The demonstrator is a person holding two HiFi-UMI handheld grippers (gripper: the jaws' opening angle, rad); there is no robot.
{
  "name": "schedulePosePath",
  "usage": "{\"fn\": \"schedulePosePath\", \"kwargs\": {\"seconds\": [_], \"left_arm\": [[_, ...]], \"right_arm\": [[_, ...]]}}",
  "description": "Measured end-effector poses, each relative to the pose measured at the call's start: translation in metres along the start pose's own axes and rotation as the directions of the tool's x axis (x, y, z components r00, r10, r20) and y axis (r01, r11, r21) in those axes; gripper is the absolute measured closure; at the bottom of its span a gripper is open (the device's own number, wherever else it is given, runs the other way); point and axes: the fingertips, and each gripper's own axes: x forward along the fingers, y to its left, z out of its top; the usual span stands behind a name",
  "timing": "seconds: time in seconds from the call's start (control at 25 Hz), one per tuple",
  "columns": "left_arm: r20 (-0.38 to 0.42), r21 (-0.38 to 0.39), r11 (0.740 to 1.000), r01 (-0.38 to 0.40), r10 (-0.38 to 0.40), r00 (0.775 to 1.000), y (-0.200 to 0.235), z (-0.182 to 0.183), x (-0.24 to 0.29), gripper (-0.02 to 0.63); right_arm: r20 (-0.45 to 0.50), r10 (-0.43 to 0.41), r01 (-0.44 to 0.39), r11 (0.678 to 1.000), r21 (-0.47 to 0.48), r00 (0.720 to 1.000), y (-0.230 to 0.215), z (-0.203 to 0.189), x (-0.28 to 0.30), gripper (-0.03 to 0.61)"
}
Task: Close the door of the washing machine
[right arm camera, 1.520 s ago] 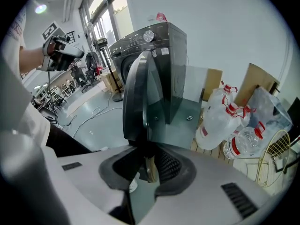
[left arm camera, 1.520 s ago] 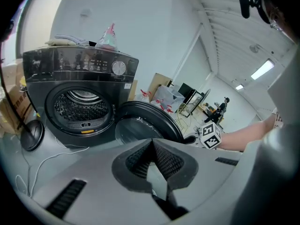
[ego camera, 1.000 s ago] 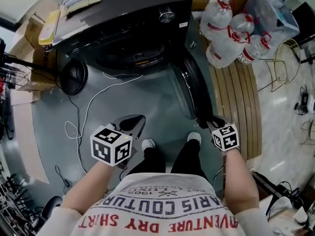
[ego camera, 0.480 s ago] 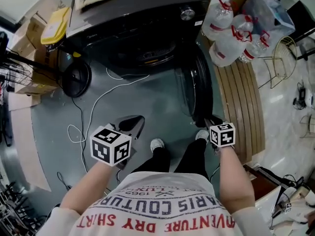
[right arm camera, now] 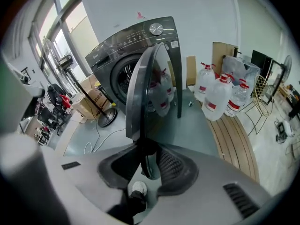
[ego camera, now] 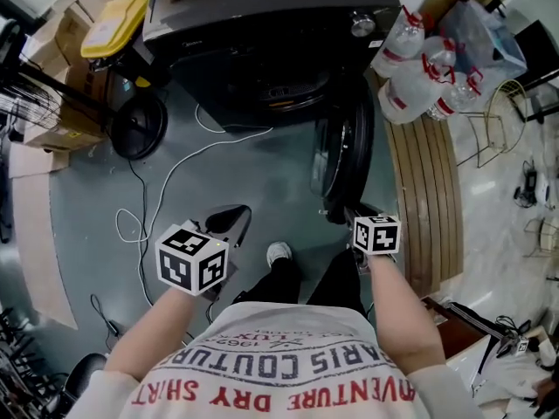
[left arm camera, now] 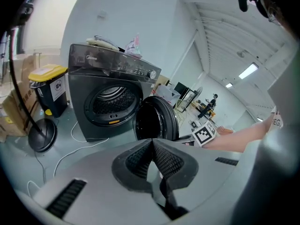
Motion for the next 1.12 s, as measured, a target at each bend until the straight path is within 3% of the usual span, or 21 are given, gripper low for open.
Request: {"fn": "schedulePosePath", "kwargs": {"seconds": [0.16,0.4,0.8,1.12], "left_arm": [[0.022,-0.024,1.000,-0.020,0.021,1.000,0.014,-0.008,-0.016,0.586],[0.036,0.001,0.996,-0.084,0.084,0.996,0.034,-0.022,-0.031,0.586],[0.066,-0.093,0.982,-0.162,0.168,0.984,0.064,-0.024,-0.061,0.586],[0.076,-0.214,0.947,-0.238,0.259,0.963,0.106,-0.030,-0.090,0.586]], "right_arm": [[-0.012,0.013,-0.012,0.999,0.041,1.000,0.024,0.004,0.011,0.465],[-0.061,0.032,-0.028,0.997,0.066,0.998,0.061,0.014,0.026,0.459],[-0.119,0.129,-0.119,0.989,0.089,0.984,0.134,0.050,0.064,0.434],[-0.101,0.180,-0.167,0.978,0.125,0.978,0.180,0.082,0.097,0.412]]}}
